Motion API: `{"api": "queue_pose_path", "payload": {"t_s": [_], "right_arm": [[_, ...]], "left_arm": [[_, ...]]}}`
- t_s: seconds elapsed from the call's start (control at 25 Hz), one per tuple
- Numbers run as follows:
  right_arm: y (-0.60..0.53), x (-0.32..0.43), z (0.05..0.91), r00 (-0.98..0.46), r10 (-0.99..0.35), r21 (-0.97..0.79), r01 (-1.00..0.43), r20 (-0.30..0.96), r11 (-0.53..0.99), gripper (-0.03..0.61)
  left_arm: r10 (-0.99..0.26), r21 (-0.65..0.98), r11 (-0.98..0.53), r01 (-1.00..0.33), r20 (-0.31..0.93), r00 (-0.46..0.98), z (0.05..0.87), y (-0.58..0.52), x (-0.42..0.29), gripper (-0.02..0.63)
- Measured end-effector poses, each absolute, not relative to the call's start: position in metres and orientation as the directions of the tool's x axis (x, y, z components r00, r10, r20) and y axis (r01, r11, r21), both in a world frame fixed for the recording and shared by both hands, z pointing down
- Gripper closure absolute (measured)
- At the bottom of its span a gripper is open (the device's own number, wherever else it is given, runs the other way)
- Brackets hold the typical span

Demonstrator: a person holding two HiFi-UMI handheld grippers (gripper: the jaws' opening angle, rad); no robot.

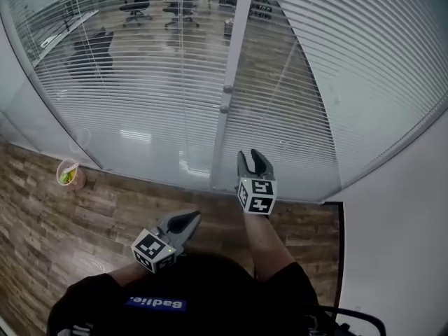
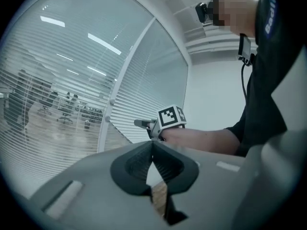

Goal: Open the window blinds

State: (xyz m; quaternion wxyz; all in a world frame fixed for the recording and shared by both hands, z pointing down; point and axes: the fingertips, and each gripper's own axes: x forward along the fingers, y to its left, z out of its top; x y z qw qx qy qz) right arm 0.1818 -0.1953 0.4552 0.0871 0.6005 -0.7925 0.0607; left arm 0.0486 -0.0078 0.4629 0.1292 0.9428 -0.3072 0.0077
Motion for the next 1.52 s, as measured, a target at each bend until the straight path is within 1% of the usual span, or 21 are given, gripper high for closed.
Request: {"api": "queue_pose_path", "payload": {"t_s": [0.12, 0.32, 0.48, 0.64, 0.76, 0.84, 0.96, 1.04, 1.24, 1.4, 1.52], "right_arm": [[-0.169, 0.186, 0.457, -0.325, -0.924, -0.016, -0.944, 0.203, 0.329, 0.430], [-0.125, 0.170, 0.491, -0.432, -0.877, -0.062, -0.901, 0.211, 0.429, 0.433], [-0.079, 0.155, 0.506, -0.517, -0.832, -0.101, -0.856, 0.203, 0.507, 0.439], [-0.037, 0.132, 0.508, -0.609, -0.770, -0.130, -0.793, 0.192, 0.595, 0.453], [-0.003, 0.114, 0.518, -0.669, -0.725, -0.199, -0.742, 0.162, 0.640, 0.479], [0.016, 0.101, 0.513, -0.697, -0.705, -0.201, -0.716, 0.133, 0.669, 0.503], [0.032, 0.084, 0.491, -0.712, -0.696, -0.122, -0.702, 0.096, 0.701, 0.543], [0.037, 0.073, 0.490, -0.713, -0.696, -0.080, -0.701, 0.085, 0.709, 0.572], [0.049, 0.075, 0.502, -0.691, -0.714, -0.098, -0.723, 0.115, 0.684, 0.577], [0.047, 0.074, 0.503, -0.682, -0.718, -0.126, -0.731, 0.139, 0.670, 0.577], [0.046, 0.071, 0.504, -0.685, -0.717, -0.122, -0.729, 0.131, 0.674, 0.577]], "left_arm": [[-0.603, 0.236, -0.752, -0.616, 0.133, 0.787, 0.464, 0.009, 0.061, 0.614], [-0.642, 0.222, -0.713, -0.665, 0.175, 0.747, 0.475, 0.019, 0.054, 0.614], [-0.650, 0.209, -0.713, -0.670, 0.161, 0.742, 0.478, 0.024, 0.052, 0.614], [-0.622, 0.198, -0.745, -0.637, 0.139, 0.771, 0.481, 0.019, 0.053, 0.614], [-0.606, 0.184, -0.765, -0.617, 0.120, 0.786, 0.494, 0.020, 0.046, 0.614], [-0.612, 0.186, -0.763, -0.620, 0.101, 0.784, 0.494, 0.020, 0.036, 0.614], [-0.614, 0.216, -0.761, -0.612, 0.068, 0.787, 0.479, 0.014, 0.021, 0.614], [-0.592, 0.226, -0.776, -0.589, 0.065, 0.804, 0.479, 0.015, 0.016, 0.614], [-0.501, 0.211, -0.836, -0.507, 0.086, 0.861, 0.488, 0.033, 0.037, 0.614], [-0.515, 0.220, -0.827, -0.517, 0.074, 0.854, 0.479, 0.030, 0.030, 0.614], [-0.510, 0.197, -0.835, -0.514, 0.077, 0.857, 0.479, 0.032, 0.027, 0.614]]}}
